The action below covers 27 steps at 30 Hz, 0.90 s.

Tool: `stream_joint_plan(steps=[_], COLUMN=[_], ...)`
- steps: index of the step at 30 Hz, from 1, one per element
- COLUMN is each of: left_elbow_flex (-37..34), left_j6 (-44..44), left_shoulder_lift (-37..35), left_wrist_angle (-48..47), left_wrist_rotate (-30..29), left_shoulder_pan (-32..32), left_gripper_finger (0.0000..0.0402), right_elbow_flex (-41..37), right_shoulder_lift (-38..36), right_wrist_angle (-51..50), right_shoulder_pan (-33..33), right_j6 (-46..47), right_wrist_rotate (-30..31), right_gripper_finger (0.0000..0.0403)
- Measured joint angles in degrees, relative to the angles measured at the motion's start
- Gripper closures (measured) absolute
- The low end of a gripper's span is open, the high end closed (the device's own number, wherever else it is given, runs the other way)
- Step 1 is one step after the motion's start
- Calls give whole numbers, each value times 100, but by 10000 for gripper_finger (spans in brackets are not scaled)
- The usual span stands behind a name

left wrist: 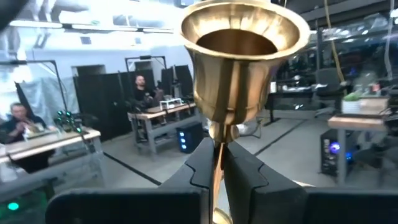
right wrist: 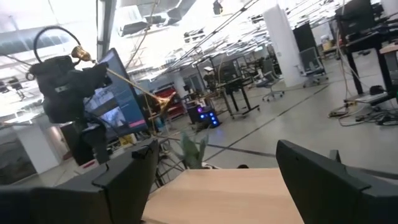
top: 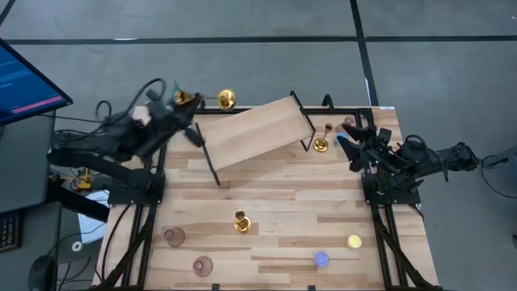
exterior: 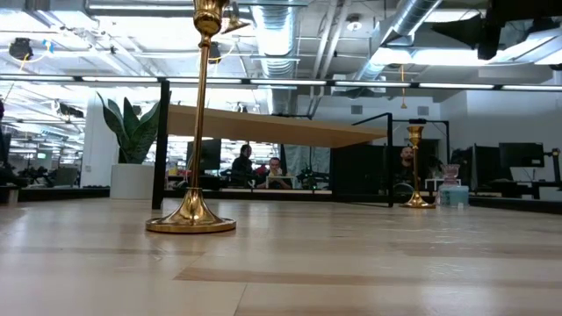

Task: Pick & Place candle stick holders
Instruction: Put the bottom left gold candle holder on the shelf

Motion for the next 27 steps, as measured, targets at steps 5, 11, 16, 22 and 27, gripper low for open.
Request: stream_joint_plan(steps=[5, 11, 16, 22, 27], left_elbow_flex=[490, 1076, 1393, 1713, 1955], left_j6=[-63, -563, -1407, -2041, -2294], left_shoulder_lift=[754, 1477, 1951, 2460, 2859], left_wrist_angle=[-121, -316, -607, -929, -1007], left_wrist_rotate=[965, 2497, 4061, 5433, 6153], left_shoulder_pan=[836, 1767, 2598, 3486, 3913], left_gripper_finger=[385, 385, 385, 385, 385], right_elbow_flex=[2, 2, 2, 2, 2], right_shoulder_lift=[0, 0, 0, 0, 0], right_wrist_angle=[-1, 0, 0, 2, 2], right_shoulder_pan=[-101, -127, -127, -129, -130], right_j6=[0, 17, 17, 17, 59], right_wrist_rotate=[-15, -20, -22, -22, -22], right_gripper_finger=[85, 85, 85, 85, 85])
